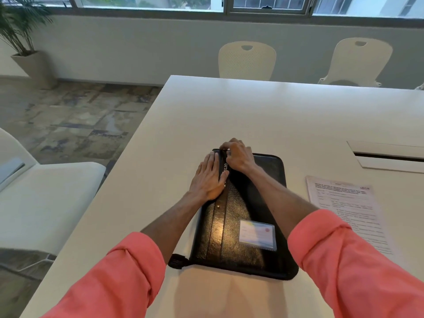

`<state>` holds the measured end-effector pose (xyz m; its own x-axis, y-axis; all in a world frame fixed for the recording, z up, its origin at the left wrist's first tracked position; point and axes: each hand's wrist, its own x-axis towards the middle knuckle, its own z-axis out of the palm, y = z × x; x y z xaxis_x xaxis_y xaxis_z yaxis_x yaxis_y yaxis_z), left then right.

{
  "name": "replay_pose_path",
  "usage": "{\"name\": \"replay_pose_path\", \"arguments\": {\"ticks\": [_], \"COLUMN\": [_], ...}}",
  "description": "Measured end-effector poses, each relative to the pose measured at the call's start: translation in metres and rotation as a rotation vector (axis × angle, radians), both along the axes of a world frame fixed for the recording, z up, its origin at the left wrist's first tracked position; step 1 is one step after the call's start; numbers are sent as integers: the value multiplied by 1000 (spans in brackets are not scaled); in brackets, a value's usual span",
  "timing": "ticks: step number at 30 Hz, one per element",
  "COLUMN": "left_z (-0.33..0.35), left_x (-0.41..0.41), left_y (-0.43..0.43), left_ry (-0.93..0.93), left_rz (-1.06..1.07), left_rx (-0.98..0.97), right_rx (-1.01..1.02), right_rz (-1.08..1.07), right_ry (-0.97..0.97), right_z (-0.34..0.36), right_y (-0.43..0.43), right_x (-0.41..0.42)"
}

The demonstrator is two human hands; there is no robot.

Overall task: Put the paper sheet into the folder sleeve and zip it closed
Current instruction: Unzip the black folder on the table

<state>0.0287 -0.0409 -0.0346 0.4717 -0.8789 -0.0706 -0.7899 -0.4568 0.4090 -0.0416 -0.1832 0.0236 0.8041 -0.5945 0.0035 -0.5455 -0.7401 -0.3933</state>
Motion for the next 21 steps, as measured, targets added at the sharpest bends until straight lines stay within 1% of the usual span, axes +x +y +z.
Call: {"name": "replay_pose_path", "arguments": {"ticks": [6,13,17,21], "left_z": [-15,-28,-32,-34], "left_x": [1,4,6,5], "left_y": [-2,-4,-6,-6], "left_ry": [11,7,5,-10], "left_rz": [24,37,46,45], "left_rx": [-83,-125,-136,-136], "right_rx": [-10,73,18,-110], "right_rz": [19,123,185,252], "right_ry": [86,40,67,103], "right_z": [-6,-4,-1,0], "right_y": [-12,-36,-47,-51], "right_x": [25,39,46,49]}}
